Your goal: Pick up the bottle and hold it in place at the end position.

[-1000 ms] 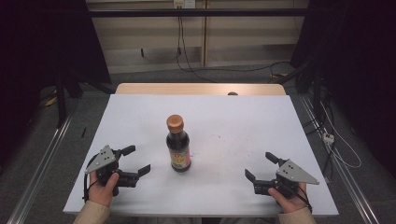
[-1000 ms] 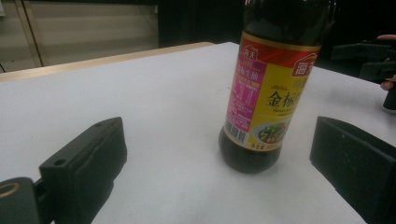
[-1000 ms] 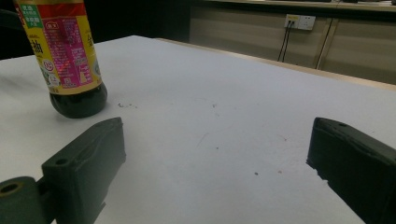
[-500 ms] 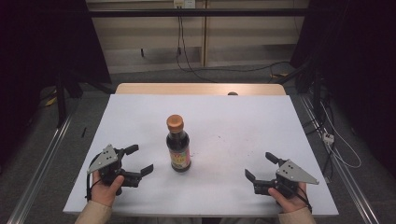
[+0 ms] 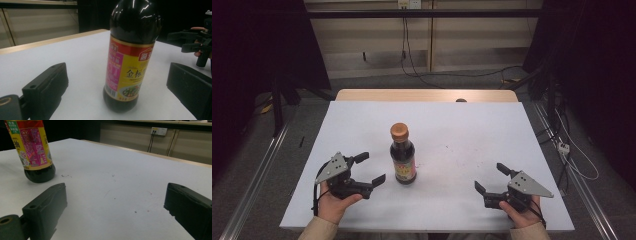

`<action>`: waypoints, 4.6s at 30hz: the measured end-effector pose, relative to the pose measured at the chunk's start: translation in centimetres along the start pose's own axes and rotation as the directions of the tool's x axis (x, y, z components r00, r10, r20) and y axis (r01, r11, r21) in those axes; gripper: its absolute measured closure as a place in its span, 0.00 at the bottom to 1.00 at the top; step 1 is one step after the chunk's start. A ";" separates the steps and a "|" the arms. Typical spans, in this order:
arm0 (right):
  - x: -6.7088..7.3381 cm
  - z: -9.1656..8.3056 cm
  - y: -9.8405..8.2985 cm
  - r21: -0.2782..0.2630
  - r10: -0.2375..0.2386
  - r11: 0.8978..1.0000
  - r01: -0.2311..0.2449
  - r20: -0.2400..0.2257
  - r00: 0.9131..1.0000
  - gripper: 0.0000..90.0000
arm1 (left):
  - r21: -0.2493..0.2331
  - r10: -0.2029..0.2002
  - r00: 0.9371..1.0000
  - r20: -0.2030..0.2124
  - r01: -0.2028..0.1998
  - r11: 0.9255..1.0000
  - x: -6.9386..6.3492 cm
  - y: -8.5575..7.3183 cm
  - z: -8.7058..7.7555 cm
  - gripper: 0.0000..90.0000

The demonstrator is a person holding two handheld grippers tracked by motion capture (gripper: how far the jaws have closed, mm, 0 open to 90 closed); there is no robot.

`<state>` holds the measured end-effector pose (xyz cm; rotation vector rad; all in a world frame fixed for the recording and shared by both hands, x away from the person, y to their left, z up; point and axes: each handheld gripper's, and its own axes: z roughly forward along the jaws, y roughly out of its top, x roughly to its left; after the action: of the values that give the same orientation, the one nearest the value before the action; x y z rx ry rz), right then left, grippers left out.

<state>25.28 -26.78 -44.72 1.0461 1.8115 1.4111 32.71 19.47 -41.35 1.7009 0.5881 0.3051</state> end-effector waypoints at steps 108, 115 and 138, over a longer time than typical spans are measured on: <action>0.0 0.1 0.1 0.001 0.001 1.000 -0.001 -0.020 1.000 0.06 | 0.031 0.061 0.997 -0.056 -0.060 0.998 -1.3 2.1 9.8 0.34; 0.0 0.2 0.1 -0.003 0.000 1.000 0.000 -0.025 1.000 0.06 | 0.015 0.065 0.996 -0.056 -0.064 0.998 -1.1 2.8 10.3 0.34; 0.0 0.2 0.1 -0.001 0.007 1.000 -0.007 -0.032 0.999 0.06 | 0.000 0.071 0.997 -0.029 -0.071 0.998 -0.5 4.2 13.1 0.34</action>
<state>25.46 -26.62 -44.68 1.0360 1.8307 1.4405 39.82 7.77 -40.09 1.7210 0.5499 0.3812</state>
